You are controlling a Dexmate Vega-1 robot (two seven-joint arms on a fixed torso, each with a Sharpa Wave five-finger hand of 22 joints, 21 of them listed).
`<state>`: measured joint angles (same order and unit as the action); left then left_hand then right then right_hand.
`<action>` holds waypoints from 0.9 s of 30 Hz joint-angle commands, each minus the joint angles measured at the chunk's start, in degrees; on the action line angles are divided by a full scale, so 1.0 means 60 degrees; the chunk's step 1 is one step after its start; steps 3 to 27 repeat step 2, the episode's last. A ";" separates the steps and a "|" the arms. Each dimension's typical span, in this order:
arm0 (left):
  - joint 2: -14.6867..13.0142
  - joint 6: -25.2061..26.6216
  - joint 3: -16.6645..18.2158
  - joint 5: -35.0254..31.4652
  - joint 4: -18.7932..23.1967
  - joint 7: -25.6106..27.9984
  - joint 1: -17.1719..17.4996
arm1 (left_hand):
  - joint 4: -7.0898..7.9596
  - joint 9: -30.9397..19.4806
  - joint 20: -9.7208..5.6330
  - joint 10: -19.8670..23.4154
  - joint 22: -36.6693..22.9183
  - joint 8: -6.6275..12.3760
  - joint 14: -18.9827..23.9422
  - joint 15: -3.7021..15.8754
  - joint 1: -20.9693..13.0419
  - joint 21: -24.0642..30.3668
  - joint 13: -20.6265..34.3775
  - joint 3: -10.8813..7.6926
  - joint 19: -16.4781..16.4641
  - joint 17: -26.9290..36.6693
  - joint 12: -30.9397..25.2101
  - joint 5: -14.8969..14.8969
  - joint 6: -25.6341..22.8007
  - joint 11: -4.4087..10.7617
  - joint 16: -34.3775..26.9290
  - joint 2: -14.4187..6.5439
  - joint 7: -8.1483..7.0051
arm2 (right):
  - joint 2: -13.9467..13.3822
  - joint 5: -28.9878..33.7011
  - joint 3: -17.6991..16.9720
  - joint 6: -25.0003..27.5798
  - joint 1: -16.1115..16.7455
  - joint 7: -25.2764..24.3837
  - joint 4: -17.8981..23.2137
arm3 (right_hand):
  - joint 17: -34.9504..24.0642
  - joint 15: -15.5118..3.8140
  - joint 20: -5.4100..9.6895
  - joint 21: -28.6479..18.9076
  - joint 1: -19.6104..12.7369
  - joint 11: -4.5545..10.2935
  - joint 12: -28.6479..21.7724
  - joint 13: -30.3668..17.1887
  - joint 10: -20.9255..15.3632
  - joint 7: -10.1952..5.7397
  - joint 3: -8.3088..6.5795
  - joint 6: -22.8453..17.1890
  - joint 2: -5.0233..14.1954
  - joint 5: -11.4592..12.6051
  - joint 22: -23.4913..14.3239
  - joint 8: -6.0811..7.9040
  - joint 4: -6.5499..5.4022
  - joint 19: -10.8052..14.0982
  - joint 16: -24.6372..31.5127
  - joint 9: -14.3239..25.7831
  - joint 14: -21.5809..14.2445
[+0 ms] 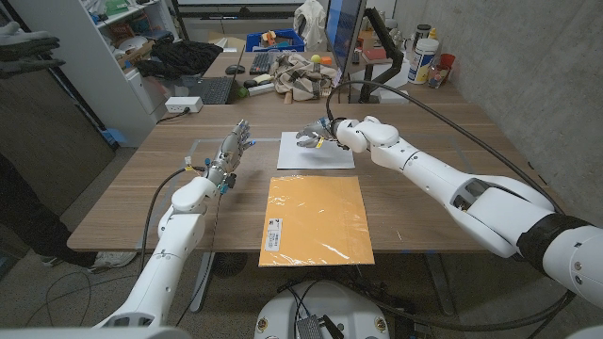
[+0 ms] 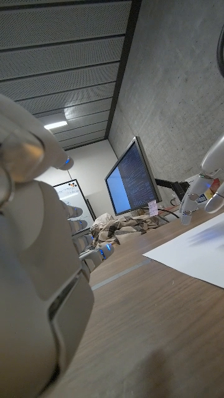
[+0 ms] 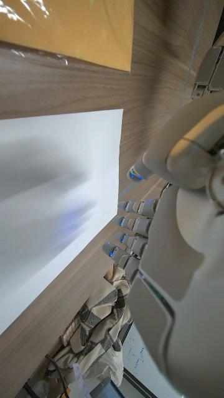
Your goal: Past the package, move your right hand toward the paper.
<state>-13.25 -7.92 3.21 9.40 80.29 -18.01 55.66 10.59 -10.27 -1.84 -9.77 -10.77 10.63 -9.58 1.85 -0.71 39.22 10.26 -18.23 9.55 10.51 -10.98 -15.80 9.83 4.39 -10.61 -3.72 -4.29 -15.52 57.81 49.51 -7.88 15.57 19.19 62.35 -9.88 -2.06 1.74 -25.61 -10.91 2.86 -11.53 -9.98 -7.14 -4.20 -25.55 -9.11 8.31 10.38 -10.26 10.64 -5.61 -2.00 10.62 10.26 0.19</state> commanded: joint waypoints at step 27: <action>-0.0074 -0.0225 -0.0037 0.0023 -0.0770 -0.0284 -0.0480 | 0.0007 -0.0041 -0.0246 -0.0838 -0.0040 0.0030 -0.1241 0.0212 -0.0020 -0.0019 0.0013 0.0031 0.1269 0.0038 -0.0051 -0.0075 0.0835 0.0020 -0.0051 -0.0975 -0.0012 | 0.0368 0.0025 0.0332 -0.0052 -0.0392 -0.0242 -0.0975 | -0.0010 -0.0356 0.0684 0.0011 -0.0121 0.0072 0.0013 -0.0032 -0.0055 -0.0071 -0.0050 -0.0042 0.0338 0.0024 -0.0051 0.0013 0.0057 0.0106 0.0015 0.0034 -0.0058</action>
